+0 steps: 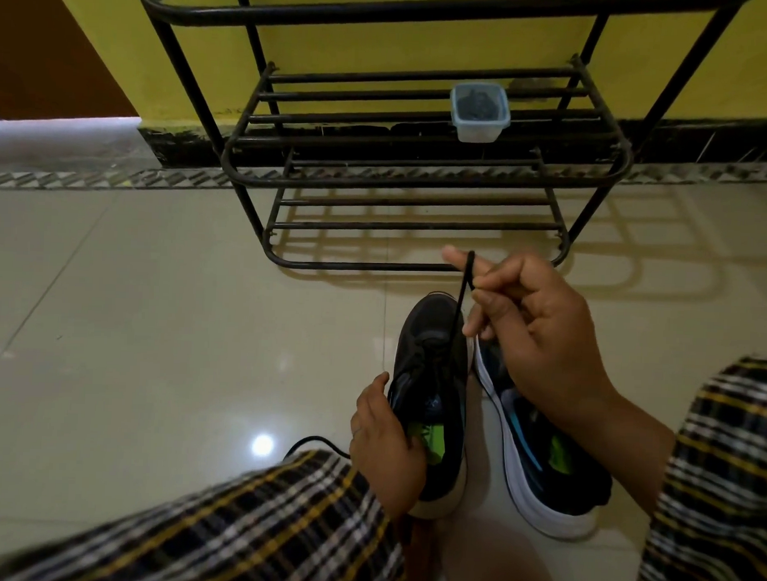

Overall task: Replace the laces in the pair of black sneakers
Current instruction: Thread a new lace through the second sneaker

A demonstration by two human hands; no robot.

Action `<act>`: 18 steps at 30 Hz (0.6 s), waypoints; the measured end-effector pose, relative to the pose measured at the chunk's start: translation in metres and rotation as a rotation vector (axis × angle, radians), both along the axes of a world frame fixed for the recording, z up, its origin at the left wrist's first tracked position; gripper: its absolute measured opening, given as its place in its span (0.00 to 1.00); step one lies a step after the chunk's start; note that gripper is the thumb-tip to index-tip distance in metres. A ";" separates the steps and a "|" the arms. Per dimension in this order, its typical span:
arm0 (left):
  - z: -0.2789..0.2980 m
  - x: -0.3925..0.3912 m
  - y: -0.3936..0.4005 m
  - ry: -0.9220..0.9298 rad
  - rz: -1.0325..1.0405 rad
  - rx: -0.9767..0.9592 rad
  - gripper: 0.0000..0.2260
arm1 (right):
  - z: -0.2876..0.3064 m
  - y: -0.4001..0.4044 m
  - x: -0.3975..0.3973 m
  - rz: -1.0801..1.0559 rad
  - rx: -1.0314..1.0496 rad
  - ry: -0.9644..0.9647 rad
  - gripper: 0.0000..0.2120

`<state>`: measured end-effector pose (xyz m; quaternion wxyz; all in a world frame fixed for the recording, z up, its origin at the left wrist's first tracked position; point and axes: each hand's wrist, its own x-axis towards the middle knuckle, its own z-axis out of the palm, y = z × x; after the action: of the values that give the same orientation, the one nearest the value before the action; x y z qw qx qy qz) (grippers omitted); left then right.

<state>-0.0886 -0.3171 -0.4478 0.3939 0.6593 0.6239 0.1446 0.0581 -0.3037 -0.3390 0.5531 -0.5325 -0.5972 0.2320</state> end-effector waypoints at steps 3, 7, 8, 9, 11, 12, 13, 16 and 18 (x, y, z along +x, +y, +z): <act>0.001 0.000 0.000 -0.003 -0.002 -0.011 0.32 | 0.006 -0.001 0.003 -0.055 0.098 -0.072 0.03; 0.003 0.000 0.000 -0.004 0.000 -0.023 0.32 | 0.008 -0.002 0.004 -0.064 0.167 -0.144 0.02; 0.003 0.000 0.000 -0.002 -0.002 -0.023 0.32 | 0.008 -0.003 0.003 -0.070 0.178 -0.165 0.03; 0.003 0.000 0.000 0.000 -0.007 -0.024 0.32 | 0.008 -0.003 0.003 -0.075 0.183 -0.176 0.03; 0.002 0.000 0.000 0.004 -0.016 -0.027 0.32 | 0.007 -0.003 0.004 -0.089 0.177 -0.170 0.02; 0.001 0.000 0.001 0.003 -0.018 -0.029 0.32 | 0.007 -0.002 0.003 -0.096 0.166 -0.159 0.02; 0.000 -0.001 0.001 0.003 -0.017 -0.028 0.32 | 0.006 -0.001 0.004 -0.099 0.157 -0.147 0.03; -0.002 -0.001 0.002 0.023 -0.025 -0.011 0.30 | 0.007 0.001 0.006 -0.141 0.136 -0.141 0.05; -0.003 -0.001 0.003 0.049 -0.038 0.000 0.29 | 0.005 0.002 0.010 -0.183 0.106 -0.154 0.04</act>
<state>-0.0893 -0.3141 -0.4506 0.3810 0.6746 0.6206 0.1208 0.0677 -0.3019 -0.3341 0.5517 -0.5710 -0.5984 0.1071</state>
